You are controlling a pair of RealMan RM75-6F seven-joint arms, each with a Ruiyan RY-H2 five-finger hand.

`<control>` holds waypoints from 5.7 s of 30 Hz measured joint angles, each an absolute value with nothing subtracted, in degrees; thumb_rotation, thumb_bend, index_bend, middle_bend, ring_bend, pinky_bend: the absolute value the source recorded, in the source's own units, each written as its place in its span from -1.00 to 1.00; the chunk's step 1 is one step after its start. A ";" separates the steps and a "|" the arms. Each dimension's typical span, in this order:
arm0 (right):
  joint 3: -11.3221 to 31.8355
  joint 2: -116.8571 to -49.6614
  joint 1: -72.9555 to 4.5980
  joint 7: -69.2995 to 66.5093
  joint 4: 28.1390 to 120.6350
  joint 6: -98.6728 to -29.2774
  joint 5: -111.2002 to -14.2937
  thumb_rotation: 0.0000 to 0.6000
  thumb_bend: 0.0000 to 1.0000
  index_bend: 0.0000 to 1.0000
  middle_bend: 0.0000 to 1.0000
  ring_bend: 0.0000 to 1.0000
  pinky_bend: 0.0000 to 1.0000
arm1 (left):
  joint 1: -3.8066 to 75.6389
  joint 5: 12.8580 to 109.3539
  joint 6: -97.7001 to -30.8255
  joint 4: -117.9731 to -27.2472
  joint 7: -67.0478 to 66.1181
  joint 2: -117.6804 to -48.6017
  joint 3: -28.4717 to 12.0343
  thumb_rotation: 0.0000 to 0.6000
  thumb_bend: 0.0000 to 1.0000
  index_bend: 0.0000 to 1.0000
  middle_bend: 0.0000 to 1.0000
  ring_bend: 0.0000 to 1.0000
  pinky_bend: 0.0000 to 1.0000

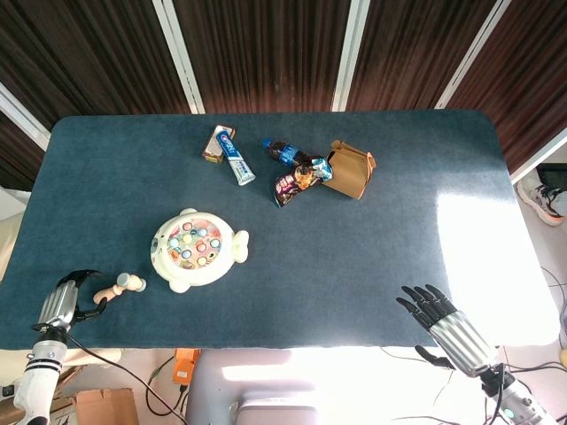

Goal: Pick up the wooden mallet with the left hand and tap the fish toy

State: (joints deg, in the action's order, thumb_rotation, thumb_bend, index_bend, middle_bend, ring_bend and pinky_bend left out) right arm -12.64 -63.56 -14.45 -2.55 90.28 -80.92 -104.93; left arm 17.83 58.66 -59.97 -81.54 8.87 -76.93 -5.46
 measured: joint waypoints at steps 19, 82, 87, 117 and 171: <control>-11.76 -62.46 -13.96 -2.69 91.04 -77.46 -103.38 1.00 -0.52 -1.00 -1.00 -1.00 -1.00 | 19.00 56.81 -58.99 -80.83 4.14 -81.28 -8.05 1.00 -0.26 -0.18 -0.33 -0.56 -0.60; -10.55 -60.19 -13.05 -2.02 92.96 -73.36 -101.74 1.00 -0.52 -1.00 -1.00 -1.00 -1.00 | 20.26 51.15 -56.60 -78.77 -1.23 -84.64 -11.25 1.00 -0.12 0.14 0.00 -0.32 -0.43; -10.48 -60.12 -13.05 -1.83 93.08 -72.96 -101.53 1.00 -0.52 -1.00 -1.00 -1.00 -1.00 | 20.24 50.63 -56.60 -78.44 -1.24 -84.81 -11.46 1.00 -0.07 0.21 0.07 -0.30 -0.41; -10.39 -59.88 -12.98 -0.62 93.96 -71.21 -100.73 1.00 -0.52 -1.00 -1.00 -1.00 -1.00 | 16.61 67.05 -66.13 -74.30 18.95 -86.05 -11.35 1.00 0.52 0.51 0.25 0.06 -0.02; -9.74 -59.50 -13.36 -0.04 94.67 -68.66 -98.23 1.00 -0.52 -1.00 -1.00 -1.00 -1.00 | 34.09 47.85 -56.52 -84.27 -11.12 -84.99 -20.24 1.00 0.43 0.53 0.26 0.28 0.37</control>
State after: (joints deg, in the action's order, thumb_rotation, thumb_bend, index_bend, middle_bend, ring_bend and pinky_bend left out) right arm -9.74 -59.50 -13.36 -0.04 94.67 -68.66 -98.23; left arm 34.09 47.85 -56.52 -84.27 -11.12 -84.99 -20.24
